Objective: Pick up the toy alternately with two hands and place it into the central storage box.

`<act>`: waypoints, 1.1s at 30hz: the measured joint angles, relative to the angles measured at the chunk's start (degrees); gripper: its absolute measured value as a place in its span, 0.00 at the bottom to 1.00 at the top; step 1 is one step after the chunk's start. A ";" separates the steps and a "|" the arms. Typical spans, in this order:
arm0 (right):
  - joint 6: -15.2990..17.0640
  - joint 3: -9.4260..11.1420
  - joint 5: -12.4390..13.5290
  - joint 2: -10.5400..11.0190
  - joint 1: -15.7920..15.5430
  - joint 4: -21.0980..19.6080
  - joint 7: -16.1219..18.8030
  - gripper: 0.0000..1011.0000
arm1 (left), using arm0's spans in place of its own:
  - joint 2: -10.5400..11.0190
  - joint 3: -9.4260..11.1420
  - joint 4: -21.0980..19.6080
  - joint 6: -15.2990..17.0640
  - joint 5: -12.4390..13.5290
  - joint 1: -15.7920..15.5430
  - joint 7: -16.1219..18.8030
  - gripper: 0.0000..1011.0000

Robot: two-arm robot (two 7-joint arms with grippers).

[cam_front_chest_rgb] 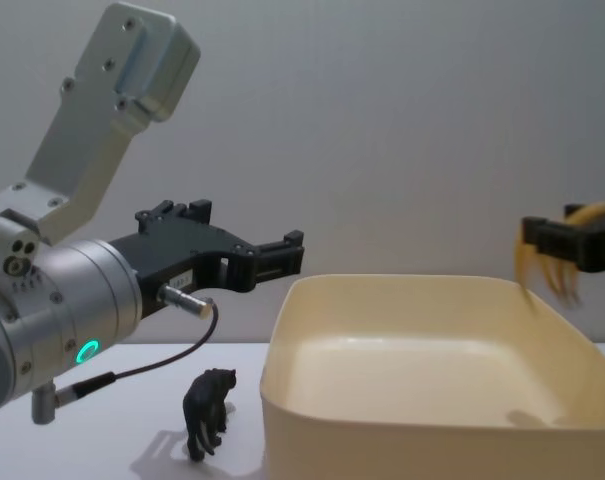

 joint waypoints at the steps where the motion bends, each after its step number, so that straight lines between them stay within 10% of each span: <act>1: 0.34 -0.07 0.01 -0.15 0.26 0.14 0.22 0.45 | 0.00 0.00 0.00 0.00 0.00 0.00 0.00 0.99; 19: 3.56 -0.52 0.39 -1.23 2.77 1.35 2.37 0.98 | 0.00 0.00 0.00 0.00 0.00 0.00 0.00 0.99; 33: 1.49 3.88 3.76 3.86 -3.54 -3.24 -3.69 0.99 | 0.00 0.00 0.00 0.00 0.00 0.00 0.00 0.99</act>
